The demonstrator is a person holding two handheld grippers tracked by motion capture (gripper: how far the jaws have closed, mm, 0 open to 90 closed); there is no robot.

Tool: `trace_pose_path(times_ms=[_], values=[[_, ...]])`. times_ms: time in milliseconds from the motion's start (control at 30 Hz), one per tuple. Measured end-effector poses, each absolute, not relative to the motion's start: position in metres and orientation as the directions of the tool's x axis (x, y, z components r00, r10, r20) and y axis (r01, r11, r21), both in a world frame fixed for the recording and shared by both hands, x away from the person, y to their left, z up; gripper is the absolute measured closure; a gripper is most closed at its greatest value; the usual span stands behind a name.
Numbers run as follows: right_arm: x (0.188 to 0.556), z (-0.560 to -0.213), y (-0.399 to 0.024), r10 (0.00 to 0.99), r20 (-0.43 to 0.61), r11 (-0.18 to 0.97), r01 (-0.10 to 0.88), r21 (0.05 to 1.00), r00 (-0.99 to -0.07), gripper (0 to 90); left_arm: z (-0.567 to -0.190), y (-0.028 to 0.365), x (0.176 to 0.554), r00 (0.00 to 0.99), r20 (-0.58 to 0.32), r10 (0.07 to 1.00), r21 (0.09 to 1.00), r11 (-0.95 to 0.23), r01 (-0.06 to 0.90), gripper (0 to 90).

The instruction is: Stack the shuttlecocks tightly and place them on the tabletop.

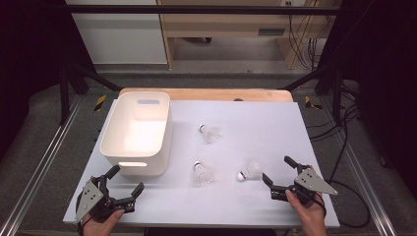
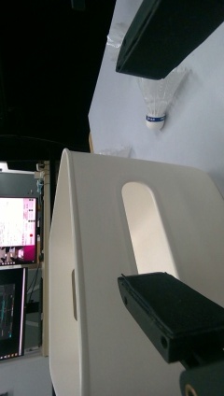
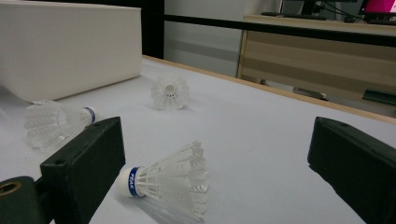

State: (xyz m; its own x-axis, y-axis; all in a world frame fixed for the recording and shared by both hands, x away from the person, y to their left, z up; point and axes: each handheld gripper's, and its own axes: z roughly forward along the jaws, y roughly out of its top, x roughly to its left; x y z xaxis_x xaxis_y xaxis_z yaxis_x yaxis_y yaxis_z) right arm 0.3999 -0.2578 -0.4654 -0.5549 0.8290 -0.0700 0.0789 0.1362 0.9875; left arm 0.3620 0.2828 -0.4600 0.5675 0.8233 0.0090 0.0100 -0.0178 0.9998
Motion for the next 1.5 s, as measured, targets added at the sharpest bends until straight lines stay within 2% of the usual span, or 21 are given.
trace_pose_path(times_ms=[367, 767, 1500], values=[[0.398, -0.464, -0.258, 0.833, -0.082, 0.148, 0.078, 0.986, -0.547, 4.0, -0.453, 0.252, 0.357, 0.665, 0.072, 0.743, 0.993, -0.118, 0.025, 1.3], [0.397, -0.462, -0.260, 0.839, -0.075, 0.137, 0.076, 0.988, -0.540, 3.7, -0.442, 0.216, 0.358, 0.744, 0.106, 0.660, 0.985, -0.172, 0.012, 1.4], [0.397, -0.461, -0.262, 0.850, -0.056, 0.126, 0.099, 0.987, -0.524, 3.7, -0.441, 0.188, 0.363, 0.786, 0.090, 0.611, 0.982, -0.185, 0.032, 2.0]])
